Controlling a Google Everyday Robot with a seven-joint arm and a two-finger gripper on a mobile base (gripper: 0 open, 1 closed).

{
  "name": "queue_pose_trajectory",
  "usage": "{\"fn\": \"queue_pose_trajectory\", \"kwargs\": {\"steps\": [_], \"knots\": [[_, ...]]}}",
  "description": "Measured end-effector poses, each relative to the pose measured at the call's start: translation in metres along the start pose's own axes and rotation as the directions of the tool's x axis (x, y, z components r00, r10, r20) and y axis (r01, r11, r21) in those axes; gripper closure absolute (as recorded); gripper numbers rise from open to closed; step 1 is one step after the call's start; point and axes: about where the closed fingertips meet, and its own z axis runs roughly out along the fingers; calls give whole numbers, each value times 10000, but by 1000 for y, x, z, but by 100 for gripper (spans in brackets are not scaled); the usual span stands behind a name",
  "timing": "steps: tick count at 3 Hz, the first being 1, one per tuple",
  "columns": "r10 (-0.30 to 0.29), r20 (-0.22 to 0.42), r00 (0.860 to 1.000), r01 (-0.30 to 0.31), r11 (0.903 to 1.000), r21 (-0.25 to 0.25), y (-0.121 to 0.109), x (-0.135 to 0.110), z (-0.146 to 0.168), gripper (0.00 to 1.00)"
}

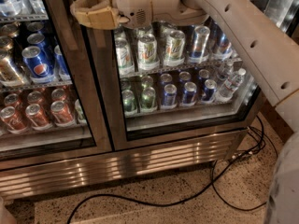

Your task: Open right fridge door

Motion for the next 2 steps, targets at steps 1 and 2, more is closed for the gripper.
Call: {"fn": "queue_pose_trajectory", "kwargs": {"steps": [1,2], "knots": [[32,13,10000,-32,10000,33,0,0,0,100],[29,125,9999,-30,9999,114,-1,-6,-2,100]]}}
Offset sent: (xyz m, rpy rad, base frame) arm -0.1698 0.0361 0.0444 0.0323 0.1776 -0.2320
